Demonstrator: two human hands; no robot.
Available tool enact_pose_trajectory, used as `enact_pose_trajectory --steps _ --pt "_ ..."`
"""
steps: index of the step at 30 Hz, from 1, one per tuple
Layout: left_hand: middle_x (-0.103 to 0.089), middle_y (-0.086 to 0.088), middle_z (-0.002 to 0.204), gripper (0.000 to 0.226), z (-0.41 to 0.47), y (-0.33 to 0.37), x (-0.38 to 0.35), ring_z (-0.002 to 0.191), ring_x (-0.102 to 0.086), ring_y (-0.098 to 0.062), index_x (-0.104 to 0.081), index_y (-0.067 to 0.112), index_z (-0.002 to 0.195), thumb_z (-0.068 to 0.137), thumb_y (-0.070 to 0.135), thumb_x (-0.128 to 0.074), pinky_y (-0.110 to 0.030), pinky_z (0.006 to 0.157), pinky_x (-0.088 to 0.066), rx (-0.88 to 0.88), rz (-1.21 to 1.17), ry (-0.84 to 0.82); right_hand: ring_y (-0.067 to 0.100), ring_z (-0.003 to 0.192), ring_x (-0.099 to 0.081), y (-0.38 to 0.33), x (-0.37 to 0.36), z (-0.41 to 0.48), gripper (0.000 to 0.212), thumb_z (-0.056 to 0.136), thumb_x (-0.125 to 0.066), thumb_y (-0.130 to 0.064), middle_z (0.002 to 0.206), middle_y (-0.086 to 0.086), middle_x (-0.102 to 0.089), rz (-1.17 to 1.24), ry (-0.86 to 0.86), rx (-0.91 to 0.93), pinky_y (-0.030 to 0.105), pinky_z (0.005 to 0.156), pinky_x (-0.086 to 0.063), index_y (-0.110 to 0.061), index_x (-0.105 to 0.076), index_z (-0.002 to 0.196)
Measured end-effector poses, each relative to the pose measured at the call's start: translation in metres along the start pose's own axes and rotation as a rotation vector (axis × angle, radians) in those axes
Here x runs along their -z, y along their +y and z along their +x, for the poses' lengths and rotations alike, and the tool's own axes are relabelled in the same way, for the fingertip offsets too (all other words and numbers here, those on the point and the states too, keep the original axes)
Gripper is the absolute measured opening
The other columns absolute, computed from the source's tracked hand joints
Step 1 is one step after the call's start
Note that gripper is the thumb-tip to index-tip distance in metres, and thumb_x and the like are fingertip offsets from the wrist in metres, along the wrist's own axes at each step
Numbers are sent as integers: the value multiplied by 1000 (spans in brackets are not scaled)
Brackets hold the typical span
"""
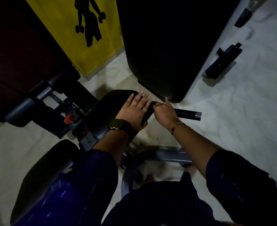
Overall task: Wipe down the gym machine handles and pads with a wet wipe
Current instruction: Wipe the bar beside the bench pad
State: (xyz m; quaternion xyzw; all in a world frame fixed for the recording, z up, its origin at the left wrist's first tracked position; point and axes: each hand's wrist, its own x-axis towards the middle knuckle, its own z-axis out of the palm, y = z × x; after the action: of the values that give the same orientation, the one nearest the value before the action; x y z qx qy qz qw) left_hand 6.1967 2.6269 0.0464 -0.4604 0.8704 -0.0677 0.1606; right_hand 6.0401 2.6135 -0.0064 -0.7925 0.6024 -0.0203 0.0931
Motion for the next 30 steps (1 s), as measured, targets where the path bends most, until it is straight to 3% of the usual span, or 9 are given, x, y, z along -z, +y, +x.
enact_pose_trajectory --steps 4,6,10,13,16,21,25,30 --pt "3 -9 164 80 0 1 1 150 8 -28 3 15 156 95 51 -34 -46 121 3 3 0 6 23 105 -62 22 11 -13 36 91 -46 -13 110 4 -67 -62 8 -82 48 117 -11 -25 -62 122" --pt "4 -9 164 79 -1 1 0 150 8 -28 4 15 156 95 50 -32 -46 121 3 7 -5 5 25 102 -62 36 15 -24 31 92 -45 -15 105 5 -69 -76 9 -176 47 117 -10 -23 -65 114" --pt "4 -9 164 81 0 0 0 151 7 -28 5 14 156 94 51 -32 -46 120 3 2 -3 13 24 104 -62 39 14 -33 32 96 -41 -17 110 7 -69 -22 7 -299 44 117 -8 -17 -64 119" --pt "3 -9 164 80 0 0 -1 151 6 -28 5 15 156 94 50 -32 -46 120 3 0 -10 18 23 111 -59 20 4 -21 35 96 -41 -13 116 8 -67 25 28 -226 46 118 -8 -15 -59 126" --pt "2 -10 164 81 0 0 -1 151 6 -28 4 14 156 93 50 -33 -46 120 2 -3 -5 15 19 130 -47 1 -4 -13 42 96 -41 -8 135 7 -56 50 47 -115 49 118 -4 -13 -49 137" --pt "1 -9 164 77 -2 1 0 151 5 -28 2 15 156 94 46 -31 -46 121 0 4 -6 27 22 140 -36 6 -6 -30 52 92 -37 -2 147 10 -45 -85 92 -21 50 117 3 -9 -41 144" --pt "0 -9 164 77 -2 2 0 151 4 -27 1 15 156 94 47 -31 -46 122 -2 10 -8 28 27 132 -48 30 -14 -62 61 80 -62 0 138 13 -54 -200 219 -123 58 116 -15 -8 -49 139" --pt "1 -9 164 76 -1 2 -1 151 5 -27 1 15 156 95 47 -31 -46 121 1 12 -8 37 31 136 -41 31 -22 -85 66 78 -65 2 142 13 -50 -139 335 -309 53 114 1 -6 -46 141"
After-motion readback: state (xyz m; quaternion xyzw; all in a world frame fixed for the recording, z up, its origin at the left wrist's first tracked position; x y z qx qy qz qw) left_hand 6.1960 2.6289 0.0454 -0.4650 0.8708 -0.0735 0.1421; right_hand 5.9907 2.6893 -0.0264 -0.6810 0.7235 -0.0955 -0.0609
